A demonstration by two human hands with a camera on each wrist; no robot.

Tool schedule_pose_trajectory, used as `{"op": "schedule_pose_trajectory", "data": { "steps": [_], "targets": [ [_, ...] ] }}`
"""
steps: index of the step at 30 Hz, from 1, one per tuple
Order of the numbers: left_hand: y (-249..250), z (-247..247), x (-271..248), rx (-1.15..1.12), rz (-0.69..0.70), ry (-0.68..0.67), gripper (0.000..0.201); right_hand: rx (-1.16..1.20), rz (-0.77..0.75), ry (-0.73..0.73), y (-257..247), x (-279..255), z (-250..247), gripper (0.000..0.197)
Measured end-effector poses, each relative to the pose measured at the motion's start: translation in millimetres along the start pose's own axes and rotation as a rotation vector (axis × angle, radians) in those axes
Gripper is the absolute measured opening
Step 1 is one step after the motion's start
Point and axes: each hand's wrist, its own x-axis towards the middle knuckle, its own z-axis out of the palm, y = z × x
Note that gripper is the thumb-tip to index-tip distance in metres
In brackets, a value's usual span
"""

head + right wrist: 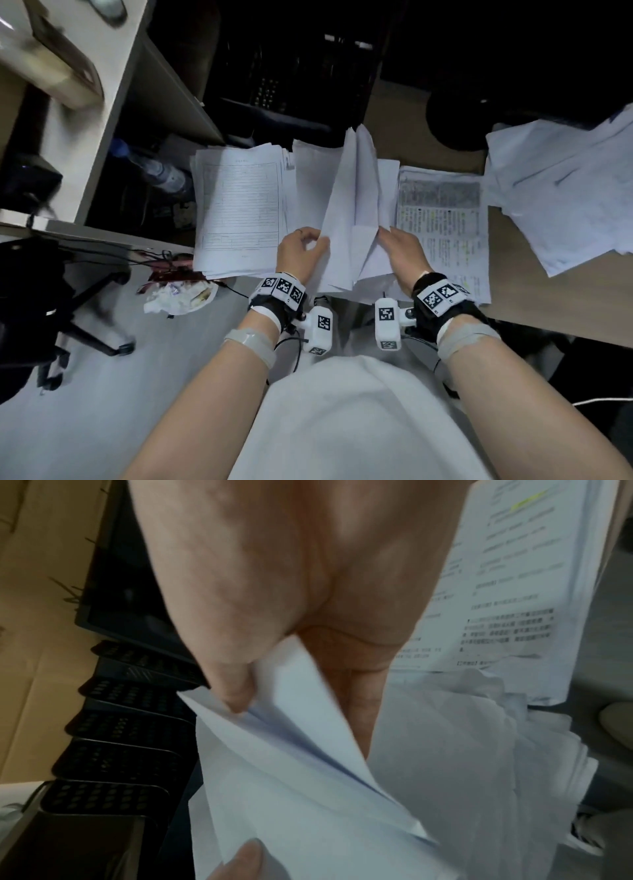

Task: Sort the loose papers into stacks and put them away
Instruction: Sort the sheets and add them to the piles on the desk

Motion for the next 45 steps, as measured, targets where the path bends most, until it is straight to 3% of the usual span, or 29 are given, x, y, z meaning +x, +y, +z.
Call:
{"op": "schedule_pose_trajectory", "data": {
  "steps": [5, 7, 10, 15, 19, 22, 25, 29, 34, 36, 40, 45],
  "targets": [
    [-7.2, -2.2, 11.1, -0.058, -0.093, -0.137, 0.022, -0.148, -0.088, 0.038, -2.1, -1.9, 9.3, 0.038],
    [1.0, -4.6, 10.4, -0.187, -0.189, -0.216, 0.037, -0.145, -0.130, -0.013, -6.1, -5.0, 16.1, 0.026],
    [14.8, -7.1, 10.2, -0.264, -0.232, -0.294, 0.054, -0.205, -0.164, -0.066, -10.3, -5.2, 33.4, 0.034],
    [16.0, -12.2, 17.0, -0.300, -0.241, -0.249, 0.042, -0.282, -0.197, -0.155, -12.9, 2.2, 40.4, 0.015],
    [10.5, -12.1, 19.1, -0.298, -0.285, -0.267, 0.080, -0.292, -0.205, -0.108, -8.5, 9.9, 40.7, 0.019],
    [7.7, -12.0, 18.3, -0.297, -0.298, -0.249, 0.094, -0.291, -0.236, -0.075, -4.4, 10.4, 48.9, 0.029],
    [7.2, -12.7, 20.3, -0.345, -0.298, -0.216, 0.081, -0.309, -0.229, -0.079, -4.3, 7.0, 55.9, 0.025],
    [7.2, -14.5, 22.4, -0.379, -0.290, -0.200, 0.065, -0.059, -0.106, -0.160, -8.8, -3.6, 57.4, 0.028],
    [2.4, -10.8, 16.7, -0.360, -0.261, -0.237, 0.025, -0.072, -0.117, -0.144, -4.3, -1.4, 51.1, 0.032],
    [4.2, -9.9, 14.8, -0.354, -0.268, -0.225, 0.030, -0.141, -0.149, -0.136, -3.7, -1.6, 48.8, 0.042],
    [12.6, -10.1, 9.7, -0.336, -0.276, -0.209, 0.060, -0.202, -0.180, -0.118, -2.4, -3.2, 49.6, 0.051],
    [12.4, -11.0, 11.1, -0.355, -0.290, -0.230, 0.047, -0.108, -0.159, -0.101, 3.4, -5.1, 46.5, 0.048]
  ]
}}
